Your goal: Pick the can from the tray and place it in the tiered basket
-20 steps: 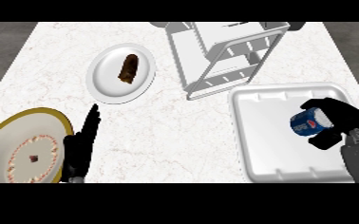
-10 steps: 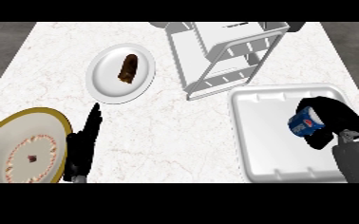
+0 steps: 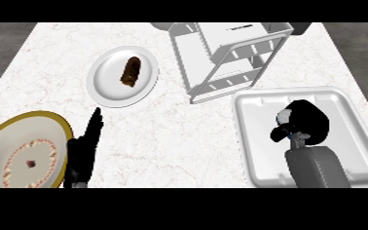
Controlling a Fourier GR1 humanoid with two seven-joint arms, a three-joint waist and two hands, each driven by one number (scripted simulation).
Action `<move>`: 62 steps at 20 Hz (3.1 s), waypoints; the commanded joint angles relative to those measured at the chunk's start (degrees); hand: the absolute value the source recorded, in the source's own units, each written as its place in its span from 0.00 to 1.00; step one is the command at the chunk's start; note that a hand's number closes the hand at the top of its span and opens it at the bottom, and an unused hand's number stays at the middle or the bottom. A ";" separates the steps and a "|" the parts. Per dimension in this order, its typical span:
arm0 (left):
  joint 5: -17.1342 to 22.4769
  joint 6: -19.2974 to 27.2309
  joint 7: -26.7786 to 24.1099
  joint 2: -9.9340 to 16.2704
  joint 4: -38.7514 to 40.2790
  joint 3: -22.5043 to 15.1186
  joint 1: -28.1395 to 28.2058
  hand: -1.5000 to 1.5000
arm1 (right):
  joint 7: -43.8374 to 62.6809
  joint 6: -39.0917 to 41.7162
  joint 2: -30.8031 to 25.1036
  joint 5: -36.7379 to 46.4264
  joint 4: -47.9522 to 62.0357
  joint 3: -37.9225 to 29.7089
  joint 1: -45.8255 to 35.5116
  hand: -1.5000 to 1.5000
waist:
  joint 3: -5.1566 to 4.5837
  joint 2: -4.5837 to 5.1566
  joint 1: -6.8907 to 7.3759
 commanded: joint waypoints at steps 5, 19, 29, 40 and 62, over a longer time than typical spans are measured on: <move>-0.63 0.45 0.98 -1.30 0.57 -1.19 -0.95 0.50 | 26.06 -16.99 6.42 3.99 -9.28 9.07 -4.98 1.00 | 1.19 0.23 1.30; -0.22 -0.90 1.18 0.01 0.83 -0.67 -1.26 0.50 | 31.91 -4.01 6.54 28.10 -21.26 14.79 -23.55 1.00 | 0.83 -0.03 1.80; -0.07 -1.03 1.99 -0.63 1.12 -0.87 -3.11 0.50 | 31.92 3.98 6.54 31.74 -16.64 4.66 -37.70 1.00 | 1.02 0.82 3.14; -1.50 -0.83 1.78 -1.29 0.64 -2.55 -3.03 0.50 | 31.91 1.83 6.55 28.82 -3.86 -3.56 -47.27 1.00 | 1.22 1.46 3.90; -0.87 -1.36 0.59 -1.35 1.68 -1.50 -3.95 0.50 | 25.62 -29.26 6.54 19.57 17.68 -17.63 -47.05 0.00 | 1.42 2.38 3.97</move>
